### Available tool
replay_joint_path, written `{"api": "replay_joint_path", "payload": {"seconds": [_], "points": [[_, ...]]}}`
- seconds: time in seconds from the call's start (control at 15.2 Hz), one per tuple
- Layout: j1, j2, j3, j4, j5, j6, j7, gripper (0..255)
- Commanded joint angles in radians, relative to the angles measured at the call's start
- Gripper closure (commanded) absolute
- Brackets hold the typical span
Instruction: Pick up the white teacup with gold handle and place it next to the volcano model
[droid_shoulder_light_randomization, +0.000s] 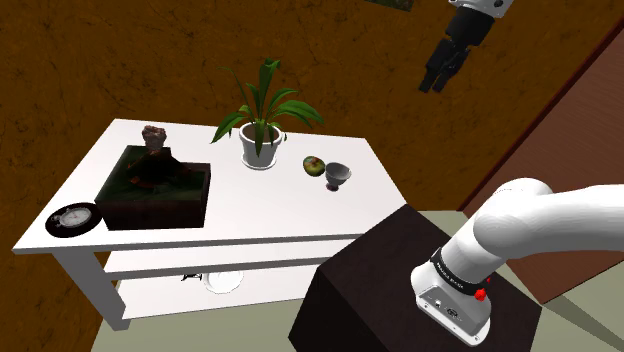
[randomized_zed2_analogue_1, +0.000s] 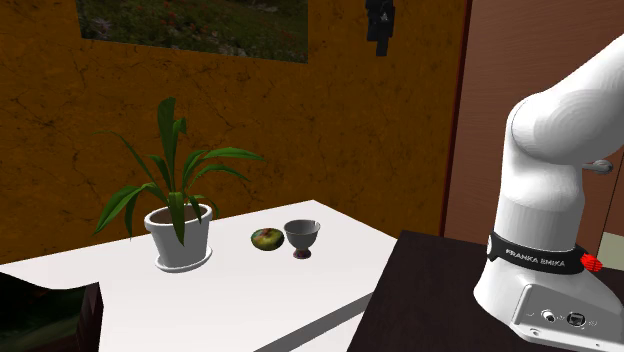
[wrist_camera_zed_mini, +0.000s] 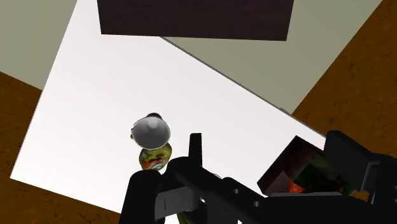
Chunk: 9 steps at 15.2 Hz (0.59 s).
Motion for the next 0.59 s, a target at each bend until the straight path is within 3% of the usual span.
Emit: {"api": "replay_joint_path", "payload": {"seconds": [0.0, 0.53], "points": [[0.000, 0.000, 0.000, 0.000, 0.000, 0.000, 0.000, 0], [-0.015, 0.157, -0.090, -0.105, -0.015, 0.228, -0.088, 0]]}}
